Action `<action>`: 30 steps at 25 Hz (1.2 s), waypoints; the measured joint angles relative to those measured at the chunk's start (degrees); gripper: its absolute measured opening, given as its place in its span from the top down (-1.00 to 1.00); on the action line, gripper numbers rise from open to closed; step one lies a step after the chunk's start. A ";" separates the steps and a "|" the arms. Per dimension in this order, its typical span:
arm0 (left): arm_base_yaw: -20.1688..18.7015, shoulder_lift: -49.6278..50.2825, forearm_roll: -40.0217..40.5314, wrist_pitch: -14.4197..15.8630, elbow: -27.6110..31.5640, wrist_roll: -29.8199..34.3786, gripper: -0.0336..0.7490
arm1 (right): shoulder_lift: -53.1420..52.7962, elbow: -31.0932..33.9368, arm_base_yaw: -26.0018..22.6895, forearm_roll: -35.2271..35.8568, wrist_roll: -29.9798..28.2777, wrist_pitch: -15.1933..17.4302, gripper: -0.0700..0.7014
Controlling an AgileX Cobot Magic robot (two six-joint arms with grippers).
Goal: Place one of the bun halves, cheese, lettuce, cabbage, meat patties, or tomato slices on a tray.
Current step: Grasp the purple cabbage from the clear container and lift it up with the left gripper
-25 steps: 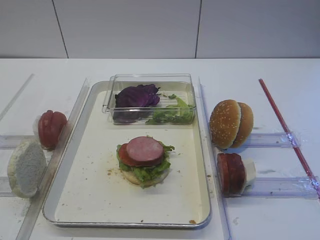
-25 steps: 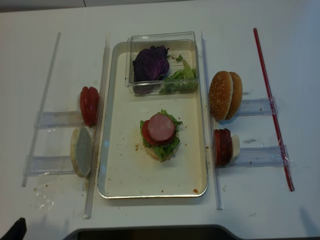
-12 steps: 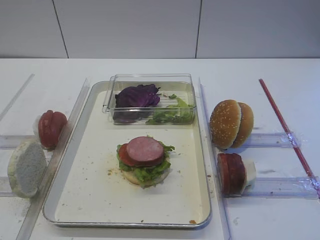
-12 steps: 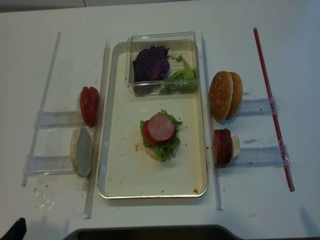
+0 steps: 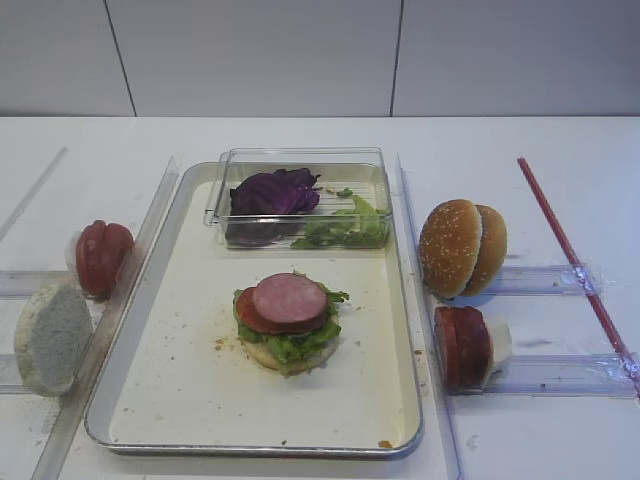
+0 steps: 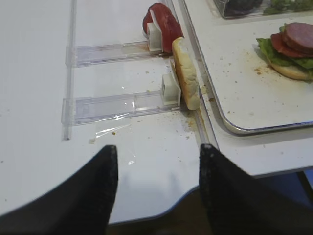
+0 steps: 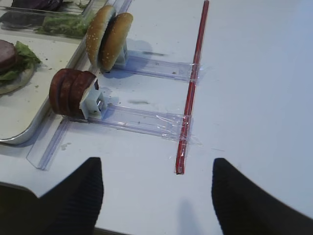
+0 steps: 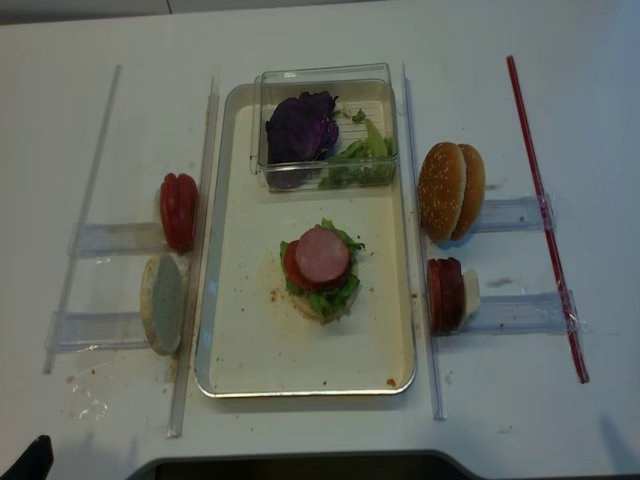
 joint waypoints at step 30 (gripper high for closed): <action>0.00 55.20 -3.35 3.96 -30.93 -4.25 -0.38 | 0.00 0.00 0.00 -0.10 -0.10 -0.10 -0.48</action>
